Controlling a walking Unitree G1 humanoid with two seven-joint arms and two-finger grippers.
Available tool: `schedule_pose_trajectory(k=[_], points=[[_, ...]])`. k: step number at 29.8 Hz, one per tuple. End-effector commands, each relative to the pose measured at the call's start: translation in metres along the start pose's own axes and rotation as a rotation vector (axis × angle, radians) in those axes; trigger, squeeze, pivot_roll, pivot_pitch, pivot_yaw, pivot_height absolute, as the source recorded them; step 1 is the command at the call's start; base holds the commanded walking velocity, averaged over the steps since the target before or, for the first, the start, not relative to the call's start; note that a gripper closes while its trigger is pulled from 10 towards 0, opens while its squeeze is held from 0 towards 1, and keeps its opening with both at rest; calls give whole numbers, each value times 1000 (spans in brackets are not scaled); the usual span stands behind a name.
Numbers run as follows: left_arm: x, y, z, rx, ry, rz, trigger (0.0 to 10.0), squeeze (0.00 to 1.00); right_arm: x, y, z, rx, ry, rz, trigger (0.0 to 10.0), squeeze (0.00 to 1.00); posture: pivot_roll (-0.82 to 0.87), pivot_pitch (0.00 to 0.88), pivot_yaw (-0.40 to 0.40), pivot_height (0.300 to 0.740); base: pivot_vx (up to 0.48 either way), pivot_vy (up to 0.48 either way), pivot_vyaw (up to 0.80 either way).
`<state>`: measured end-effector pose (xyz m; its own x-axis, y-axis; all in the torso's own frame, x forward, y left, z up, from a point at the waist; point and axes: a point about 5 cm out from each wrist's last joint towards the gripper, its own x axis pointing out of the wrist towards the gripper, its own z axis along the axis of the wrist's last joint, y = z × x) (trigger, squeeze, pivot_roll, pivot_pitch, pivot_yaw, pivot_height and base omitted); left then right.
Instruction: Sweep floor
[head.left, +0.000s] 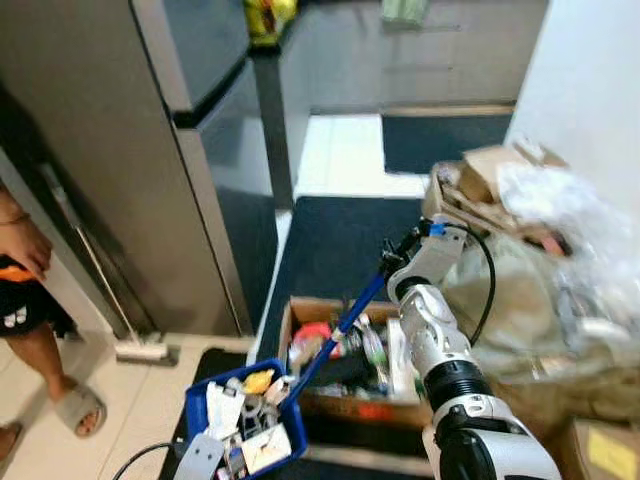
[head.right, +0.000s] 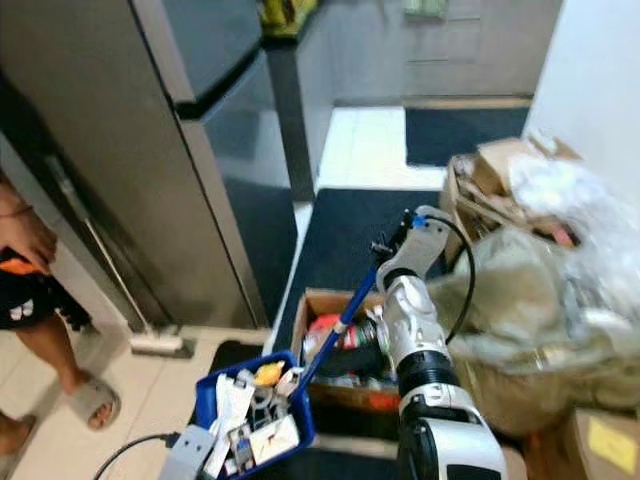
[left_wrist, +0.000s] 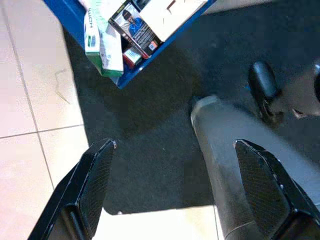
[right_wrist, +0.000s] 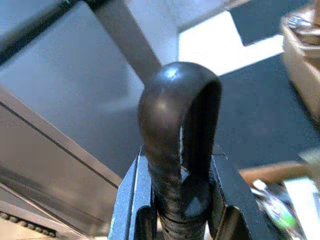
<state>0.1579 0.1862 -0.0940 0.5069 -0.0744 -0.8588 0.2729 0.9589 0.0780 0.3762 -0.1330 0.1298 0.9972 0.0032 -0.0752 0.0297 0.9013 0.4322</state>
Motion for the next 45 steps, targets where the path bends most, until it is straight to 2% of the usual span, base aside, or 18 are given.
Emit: schedule_pose_trajectory(k=[1, 5, 12, 14, 15, 17, 19, 22, 23, 27, 30, 35, 37, 40, 42, 43, 44, 45], points=[[-1, 4, -4, 6, 20, 11, 10000, 0, 4, 16, 14, 110, -56, 48, 10000, 0, -51, 0, 60, 740, 480, 0, 0], [-1, 4, -2, 8, 13, 7, 10000, 0, 6, 18, 26, 200, -92, 51, 10000, 0, -51, 0, 60, 740, 480, 0, 0], [-1, 3, -2, 8, 11, 4, 10000, 0, 8, 16, 47, 212, -151, 42, 10000, 0, -49, 0, 61, 740, 480, 0, 0], [-1, 3, -2, 7, 11, 4, 10000, 0, 8, 14, 52, 192, -167, 33, 10000, 0, -49, 0, 62, 740, 480, 0, 0], [-1, 2, -2, 2, 12, 5, 10000, 0, 9, 11, 57, 143, -177, 14, 10000, 0, -49, 0, 62, 740, 480, 0, 0], [-1, 2, -2, 2, 12, 5, 10000, 0, 9, 11, 57, 143, -177, 14, 10000, 0, -49, 0, 62, 740, 480, 0, 0], [-1, 2, -4, -23, 19, 13, 10000, 0, 9, 0, 65, -7, -174, -9, 10000, 0, -49, 0, 64, 740, 0, 0, 0], [-1, 1, -4, -31, 19, 13, 10000, 0, 9, -4, 68, -58, -160, -7, 10000, 0, -49, 0, 65, 740, 0, 0, 0], [1, -5, -1, -33, 18, 8, 10000, 0, 8, -11, 74, -112, -130, -1, 10000, 0, -51, 0, 65, 740, 0, 0, 0], [1, -6, 0, -34, 17, 7, 10000, 0, 7, -12, 76, -123, -124, 1, 10000, 0, -51, 0, 65, 740, 0, 0, 0], [3, -10, 3, -31, 15, 3, 10000, 0, 6, -19, 90, -141, -143, -17, 10000, 0, -52, 0, 65, 740, 0, 0, 0], [2, -9, 3, -32, 16, 3, 10000, 0, 6, -25, 96, -153, -158, -45, 10000, 0, -51, 0, 66, 740, 0, 0, 0], [1, -5, 0, -35, 20, 6, 10000, 0, 6, -34, 102, -175, -162, -85, 10000, 0, -51, 0, 66, 740, 0, 0, 0], [1, -4, -1, -36, 21, 7, 10000, 0, 5, -38, 103, -185, -160, -99, 10000, 0, -51, 0, 66, 740, 0, 0, 0], [1, -3, -2, -38, 24, 8, 10000, 0, 4, -50, 105, -208, -128, -157, 10000, 0, -52, 0, 69, 740, 0, 0, -469], [1, -3, -2, -38, 24, 8, 10000, 0, 4, -50, 105, -208, -128, -157, 10000, 0, -52, 0, 69, 740, 0, 0, -513], [1, -3, -2, -40, 26, 8, 10000, 0, 2, -60, 107, -210, -102, -199, 10000, 0, -52, 0, 68, 740, 0, 0, -800], [1, -3, -2, -40, 26, 8, 10000, 0, 2, -60, 107, -210, -102, -199, 10000, 0, -52, 0, 68, 740, 0, 0, -800]])
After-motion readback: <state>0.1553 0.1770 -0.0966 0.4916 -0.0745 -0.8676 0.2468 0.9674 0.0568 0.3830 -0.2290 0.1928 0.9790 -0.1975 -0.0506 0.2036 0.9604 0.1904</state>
